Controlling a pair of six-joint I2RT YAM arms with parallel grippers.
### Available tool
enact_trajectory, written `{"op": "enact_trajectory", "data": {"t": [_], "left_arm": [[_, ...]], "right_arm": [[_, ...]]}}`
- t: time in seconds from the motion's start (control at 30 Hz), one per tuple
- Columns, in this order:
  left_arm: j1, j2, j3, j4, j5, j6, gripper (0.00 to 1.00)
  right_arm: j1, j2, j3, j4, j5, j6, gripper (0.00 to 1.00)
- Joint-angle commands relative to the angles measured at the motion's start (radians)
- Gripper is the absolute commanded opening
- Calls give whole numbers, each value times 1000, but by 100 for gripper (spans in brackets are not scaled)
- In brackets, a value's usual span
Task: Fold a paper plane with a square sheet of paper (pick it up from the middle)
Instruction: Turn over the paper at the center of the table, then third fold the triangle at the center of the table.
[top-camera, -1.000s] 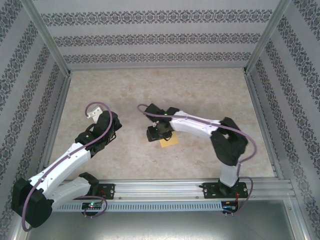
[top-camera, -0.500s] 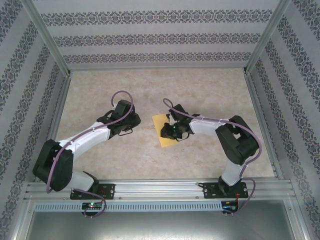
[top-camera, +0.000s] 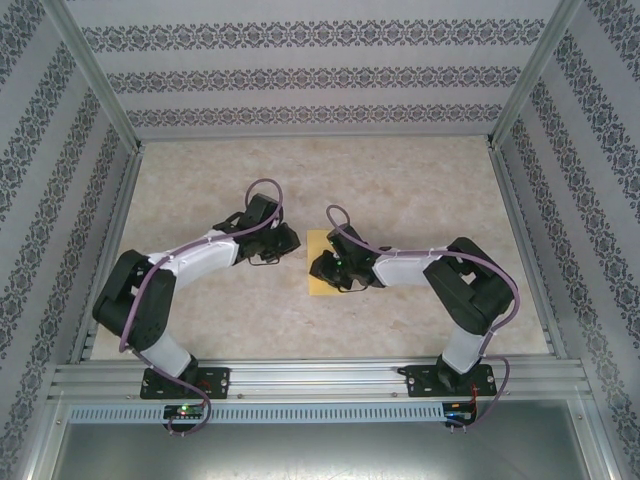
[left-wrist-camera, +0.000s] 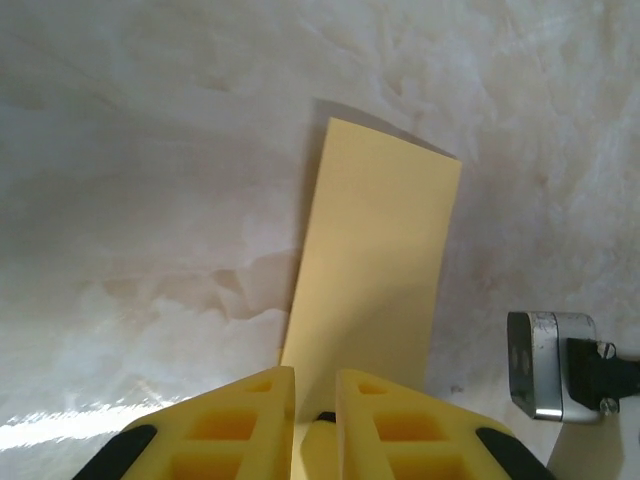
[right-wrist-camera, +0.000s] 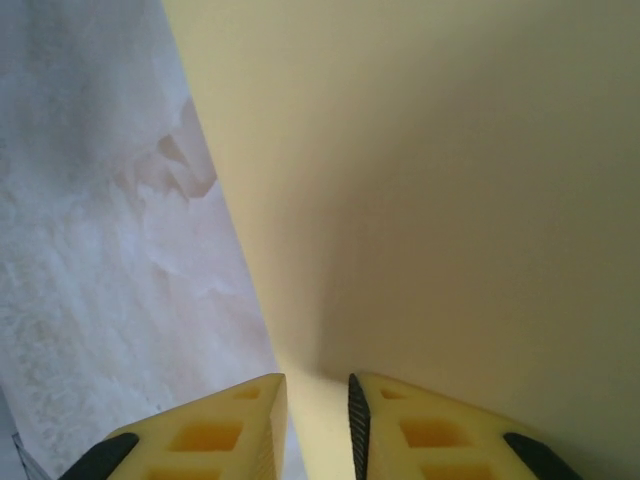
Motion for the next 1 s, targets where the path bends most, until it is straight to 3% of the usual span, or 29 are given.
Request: {"op": "enact_trajectory", "data": {"t": [0.0,0.23,0.47,0.97], "left_arm": [[5,43,59,23,72,38,19],[-4,160,152,23,139,50,16],[-11,279,232,-12,145,59,14],[-10,385,227,-39,90,81,11]], "right_arm": [[-24,-87,-40,43,20,0,27],[-119,-231,-58,-161,1,-205,28],[-204,-222,-140,-131,-87,-237,32],[-213,-142,-177,-36,-189,-211,34]]}}
